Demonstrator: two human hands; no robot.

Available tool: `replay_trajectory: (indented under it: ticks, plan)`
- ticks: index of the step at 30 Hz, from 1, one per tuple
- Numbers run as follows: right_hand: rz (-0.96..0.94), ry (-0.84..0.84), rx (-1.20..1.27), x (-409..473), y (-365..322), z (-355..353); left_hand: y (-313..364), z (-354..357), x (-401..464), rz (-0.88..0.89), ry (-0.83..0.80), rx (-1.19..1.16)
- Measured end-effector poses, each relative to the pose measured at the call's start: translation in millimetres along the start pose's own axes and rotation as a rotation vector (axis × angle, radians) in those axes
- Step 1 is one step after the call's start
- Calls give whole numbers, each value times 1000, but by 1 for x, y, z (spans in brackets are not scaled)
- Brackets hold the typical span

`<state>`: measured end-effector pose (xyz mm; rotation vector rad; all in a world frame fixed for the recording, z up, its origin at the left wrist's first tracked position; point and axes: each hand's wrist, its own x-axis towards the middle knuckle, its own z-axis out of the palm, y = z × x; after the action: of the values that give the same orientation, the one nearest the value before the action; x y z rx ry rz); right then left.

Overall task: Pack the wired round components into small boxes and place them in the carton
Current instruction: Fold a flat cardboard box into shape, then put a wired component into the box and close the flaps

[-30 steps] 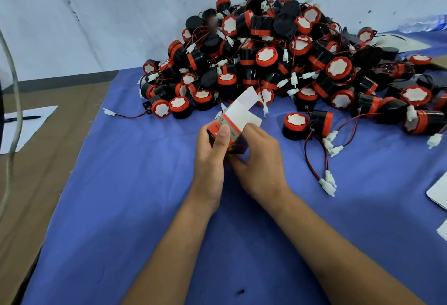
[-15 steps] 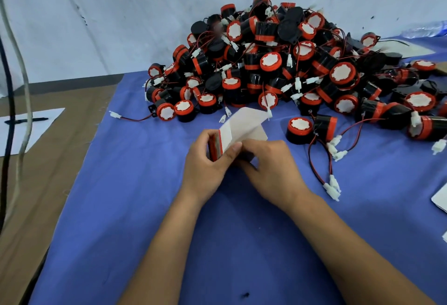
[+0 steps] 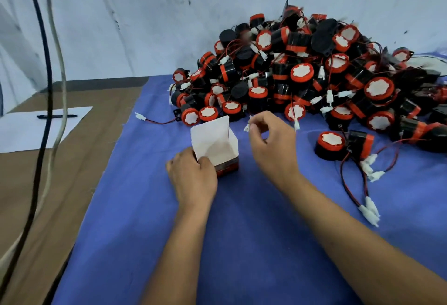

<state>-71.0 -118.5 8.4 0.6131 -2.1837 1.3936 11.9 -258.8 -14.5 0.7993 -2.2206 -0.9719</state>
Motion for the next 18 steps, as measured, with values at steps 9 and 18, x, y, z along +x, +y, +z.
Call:
replay_trajectory:
  ticks: [9, 18]
  plan:
    - [-244, -625, -513, 76, 25, 107, -9, -12, 12, -141, 152, -172]
    - [-310, -761, -585, 47, 2, 76, -9, -16, 11, -213, 281, -213]
